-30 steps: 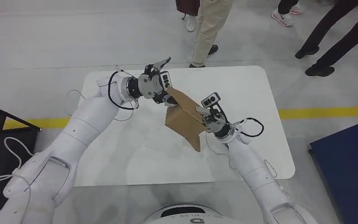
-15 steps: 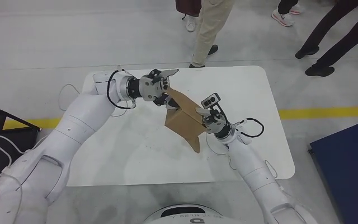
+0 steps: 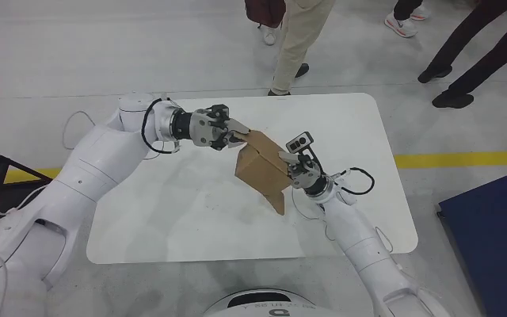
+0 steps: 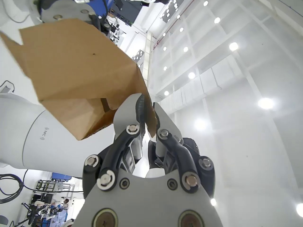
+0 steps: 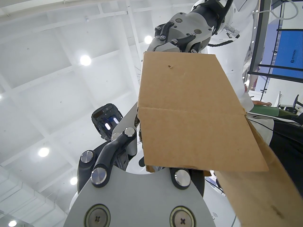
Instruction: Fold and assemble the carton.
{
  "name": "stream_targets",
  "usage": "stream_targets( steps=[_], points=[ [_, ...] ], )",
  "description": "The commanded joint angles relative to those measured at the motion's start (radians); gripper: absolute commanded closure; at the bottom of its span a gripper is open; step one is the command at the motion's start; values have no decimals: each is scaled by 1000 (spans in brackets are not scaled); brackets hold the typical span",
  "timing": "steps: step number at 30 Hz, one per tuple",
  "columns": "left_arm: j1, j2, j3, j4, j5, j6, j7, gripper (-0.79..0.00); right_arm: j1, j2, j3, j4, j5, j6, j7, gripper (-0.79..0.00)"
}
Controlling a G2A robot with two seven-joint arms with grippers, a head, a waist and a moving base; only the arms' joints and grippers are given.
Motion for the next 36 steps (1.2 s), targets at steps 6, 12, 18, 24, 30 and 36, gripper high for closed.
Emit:
stream_targets(
  steps=[6, 12, 18, 24, 30, 36],
  points=[
    [-32, 61, 81, -51, -25, 31, 31, 0, 4, 0, -3, 3, -6, 2, -7, 0],
    [-68, 99, 162, -87, -50, 54, 54, 0, 11, 0, -6, 6, -5, 6, -9, 0],
    [-111, 124, 223, -99, -74, 68, 69, -557, 16, -1, -9, 12, -6, 7, -11, 0],
    [-149, 140, 286, -116, -101, 83, 83, -785, 19, -2, -12, 17, -4, 1, -14, 0],
    [-193, 153, 346, -123, -124, 94, 94, -785, 24, -3, -13, 22, -1, -4, -16, 0],
    [-235, 165, 394, -135, -140, 115, 115, -785, 27, -4, -14, 25, 0, -4, -17, 0]
  ],
)
